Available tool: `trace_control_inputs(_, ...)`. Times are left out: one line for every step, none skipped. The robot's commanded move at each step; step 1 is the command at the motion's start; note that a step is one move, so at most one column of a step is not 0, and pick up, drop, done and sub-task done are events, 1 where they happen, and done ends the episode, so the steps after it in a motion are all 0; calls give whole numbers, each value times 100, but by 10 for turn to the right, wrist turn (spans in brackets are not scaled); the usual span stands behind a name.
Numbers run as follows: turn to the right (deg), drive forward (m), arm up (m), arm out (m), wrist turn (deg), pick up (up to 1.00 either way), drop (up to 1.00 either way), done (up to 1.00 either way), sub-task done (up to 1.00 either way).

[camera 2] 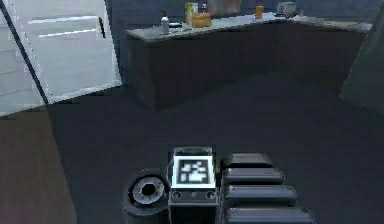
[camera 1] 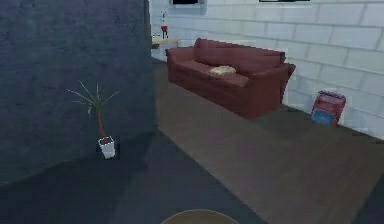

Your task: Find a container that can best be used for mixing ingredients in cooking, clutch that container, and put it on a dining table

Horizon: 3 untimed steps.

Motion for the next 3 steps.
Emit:
trace_control_inputs(30, 0, 0, 0, 0, 0, 0, 0, 0)
trace_control_inputs(0, 100, 0, 0, 0, 0, 0, 0, 0)
trace_control_inputs(0, 100, 0, 0, 0, 0, 0, 0, 0)
